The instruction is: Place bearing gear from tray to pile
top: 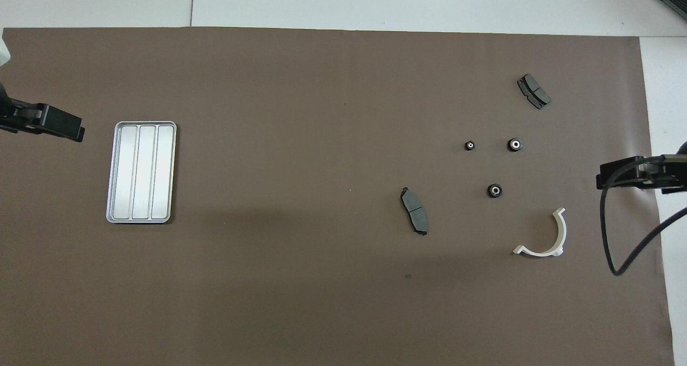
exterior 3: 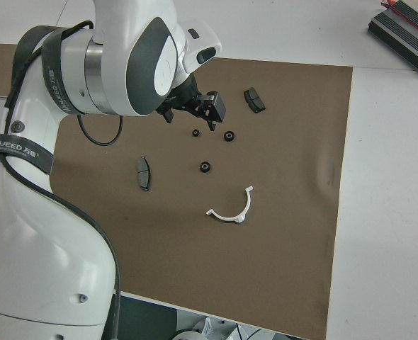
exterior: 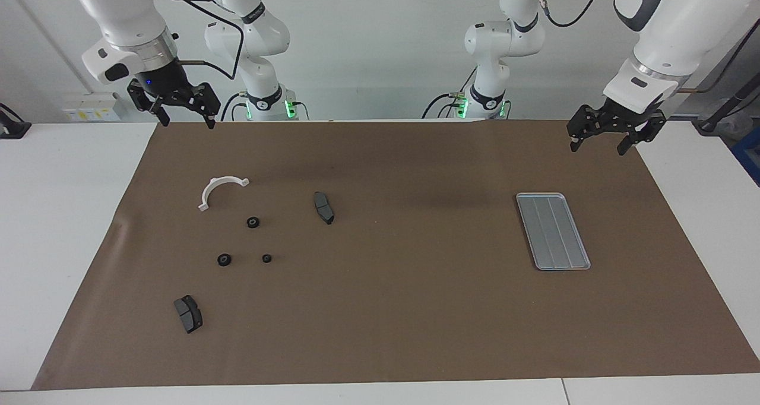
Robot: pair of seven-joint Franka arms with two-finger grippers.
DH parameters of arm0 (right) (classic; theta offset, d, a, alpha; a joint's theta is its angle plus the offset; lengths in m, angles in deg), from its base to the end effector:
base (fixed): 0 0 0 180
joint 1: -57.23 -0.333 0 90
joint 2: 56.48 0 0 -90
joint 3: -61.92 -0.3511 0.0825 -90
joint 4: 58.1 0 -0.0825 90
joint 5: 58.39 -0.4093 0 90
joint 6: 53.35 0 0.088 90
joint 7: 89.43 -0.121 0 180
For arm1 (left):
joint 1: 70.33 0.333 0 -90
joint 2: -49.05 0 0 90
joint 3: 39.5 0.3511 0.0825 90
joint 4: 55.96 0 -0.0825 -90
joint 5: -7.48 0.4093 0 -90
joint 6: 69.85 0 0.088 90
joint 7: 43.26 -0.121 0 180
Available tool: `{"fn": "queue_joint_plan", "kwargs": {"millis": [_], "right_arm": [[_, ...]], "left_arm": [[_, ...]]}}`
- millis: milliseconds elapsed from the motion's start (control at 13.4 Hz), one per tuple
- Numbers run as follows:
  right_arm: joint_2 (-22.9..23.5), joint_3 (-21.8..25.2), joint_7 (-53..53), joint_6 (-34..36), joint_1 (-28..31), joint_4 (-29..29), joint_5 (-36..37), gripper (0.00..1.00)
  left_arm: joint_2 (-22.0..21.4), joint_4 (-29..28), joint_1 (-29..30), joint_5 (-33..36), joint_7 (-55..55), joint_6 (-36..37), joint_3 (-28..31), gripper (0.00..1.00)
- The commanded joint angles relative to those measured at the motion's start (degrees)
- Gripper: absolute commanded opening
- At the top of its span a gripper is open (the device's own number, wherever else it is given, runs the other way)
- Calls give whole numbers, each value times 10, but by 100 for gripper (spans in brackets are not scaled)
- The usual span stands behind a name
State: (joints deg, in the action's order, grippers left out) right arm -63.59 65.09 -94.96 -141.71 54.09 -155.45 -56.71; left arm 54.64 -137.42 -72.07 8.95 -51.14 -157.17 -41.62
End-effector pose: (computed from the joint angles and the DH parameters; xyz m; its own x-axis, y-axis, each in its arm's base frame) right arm 0.5321 -0.0058 0.6485 0.9948 -0.0971 -0.0307 -0.0963 -0.9950 0.0255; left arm 0.6083 -0.0365 0.6573 0.9794 -0.2021 0.0017 -0.2020 -0.9791 -0.0225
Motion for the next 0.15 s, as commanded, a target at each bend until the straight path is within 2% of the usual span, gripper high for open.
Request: {"fn": "queue_joint_plan", "kwargs": {"millis": [0,75], "right_arm": [[-10,-2,6,-8,4,-8,6,100],[-10,-3,5,-8,4,-9,6,100]], "left_arm": [[-21,-31,7,13,-9,0,-4,100],[-25,-35,6,13,-10,-1,-5,100]]}}
